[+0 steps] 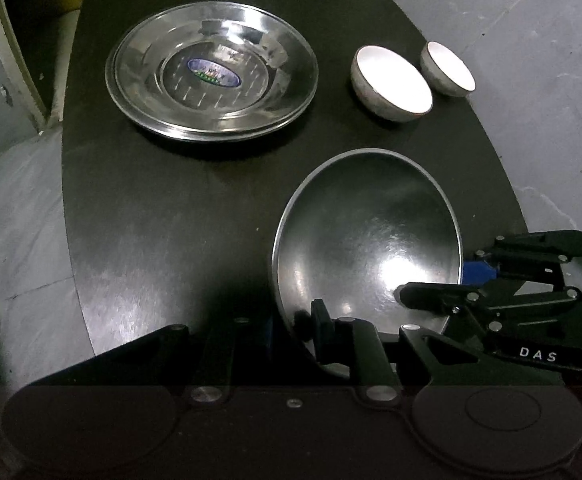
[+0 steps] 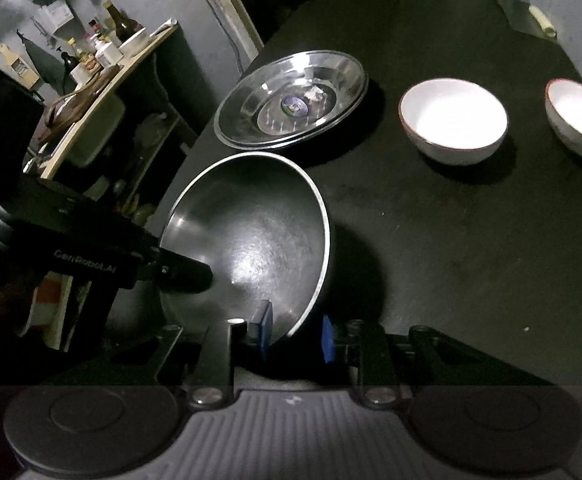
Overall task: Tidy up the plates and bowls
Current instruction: 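Lift the steel bowl with both grippers and carry it beside the stacked plates, then set the steel bowl on the table and open both grippers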
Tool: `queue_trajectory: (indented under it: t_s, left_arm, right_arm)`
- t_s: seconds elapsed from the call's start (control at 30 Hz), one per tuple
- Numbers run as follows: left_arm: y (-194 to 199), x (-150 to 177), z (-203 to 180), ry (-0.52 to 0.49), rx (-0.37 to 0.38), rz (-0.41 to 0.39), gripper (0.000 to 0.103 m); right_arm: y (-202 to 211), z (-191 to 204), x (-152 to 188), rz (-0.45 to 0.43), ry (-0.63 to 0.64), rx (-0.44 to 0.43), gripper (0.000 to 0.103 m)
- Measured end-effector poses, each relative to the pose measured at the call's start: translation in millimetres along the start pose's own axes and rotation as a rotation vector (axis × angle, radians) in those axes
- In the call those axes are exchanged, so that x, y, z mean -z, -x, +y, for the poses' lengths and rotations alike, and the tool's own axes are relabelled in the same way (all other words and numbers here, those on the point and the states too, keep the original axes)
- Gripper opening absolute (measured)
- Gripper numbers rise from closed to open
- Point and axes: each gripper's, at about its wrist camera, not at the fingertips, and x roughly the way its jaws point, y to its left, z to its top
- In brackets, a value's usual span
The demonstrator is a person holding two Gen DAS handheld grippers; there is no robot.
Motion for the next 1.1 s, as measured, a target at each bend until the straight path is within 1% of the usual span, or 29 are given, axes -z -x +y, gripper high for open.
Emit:
queue_trajectory:
  t_s: [0.13, 0.3, 0.37, 0.43, 0.5, 0.53, 0.6, 0.63, 0.67, 0.7, 0.73, 0.77, 0.8, 0.87, 0.9, 0.93, 0.97, 1.0, 1.1]
  left_arm:
    - [-5.9, 1.3, 3.0, 0.032, 0.009, 0.03, 0.021]
    - [-6.3, -0.1, 4.5, 0.052, -0.003, 0.028, 0.022]
    - [-4.2, -1.8, 2.3, 0.049, -0.013, 0.027, 0.022]
    - [0.1, -1.2, 3.1, 0.05, -0.034, 0.022, 0.028]
    - [3.3, -2.1, 5.3, 0.061, -0.059, 0.019, 0.04]
    - [5.7, -2.5, 6.2, 0.063, -0.075, 0.015, 0.042]
    - [12.6, -3.2, 7.6, 0.051, -0.105, 0.002, 0.055]
    - [17.3, -4.1, 7.2, 0.04, -0.124, -0.01, 0.058]
    - [22.3, -5.3, 6.3, 0.027, -0.146, -0.027, 0.064]
    - [26.9, -6.4, 5.1, 0.015, -0.169, -0.047, 0.065]
    - [32.0, -7.9, 3.4, -0.001, -0.193, -0.072, 0.067]
    - [36.7, -10.4, 0.7, -0.02, -0.214, -0.102, 0.074]
    - [40.4, -13.5, -2.4, -0.037, -0.231, -0.136, 0.087]
    - [44.9, -20.8, -9.5, -0.06, -0.267, -0.204, 0.099]
    - [45.2, -26.8, -13.8, -0.071, -0.276, -0.228, 0.099]
    - [43.4, -34.1, -18.9, -0.081, -0.278, -0.243, 0.099]
    - [40.3, -42.0, -24.0, -0.088, -0.275, -0.254, 0.1]
    - [37.3, -50.2, -29.1, -0.092, -0.271, -0.265, 0.102]
    - [26.2, -72.1, -41.0, -0.103, -0.239, -0.309, 0.102]
  right_arm:
    - [-4.8, -5.0, -2.8, 0.006, -0.03, -0.026, 0.03]
    - [-7.4, -5.3, -4.2, -0.01, -0.046, -0.035, 0.032]
    - [-7.3, -5.0, -4.4, -0.019, -0.049, -0.033, 0.036]
    - [-5.5, -5.8, -4.1, -0.037, -0.057, -0.032, 0.038]
    - [-3.8, -7.3, -4.4, -0.056, -0.072, -0.031, 0.041]
    - [-2.1, -8.1, -4.1, -0.069, -0.082, -0.024, 0.044]
    - [2.5, -10.1, -3.2, -0.1, -0.098, -0.008, 0.053]
    - [4.4, -10.8, -3.1, -0.114, -0.107, -0.005, 0.055]
    - [7.5, -12.5, -2.0, -0.133, -0.121, 0.001, 0.06]
    - [9.9, -14.6, -1.3, -0.151, -0.135, 0.007, 0.063]
    - [12.6, -17.1, -0.6, -0.17, -0.15, 0.017, 0.07]
    - [14.4, -19.5, -0.7, -0.186, -0.16, 0.027, 0.076]
    - [16.9, -21.6, 0.2, -0.205, -0.168, 0.039, 0.079]
    - [20.8, -25.4, 1.5, -0.249, -0.19, 0.068, 0.093]
    - [22.0, -27.4, 2.2, -0.269, -0.203, 0.079, 0.097]
    - [23.2, -30.1, 3.2, -0.293, -0.219, 0.087, 0.099]
    - [24.6, -32.5, 3.6, -0.319, -0.238, 0.097, 0.103]
    - [26.2, -34.7, 4.5, -0.349, -0.26, 0.116, 0.103]
    - [30.9, -38.4, 7.5, -0.415, -0.286, 0.183, 0.103]
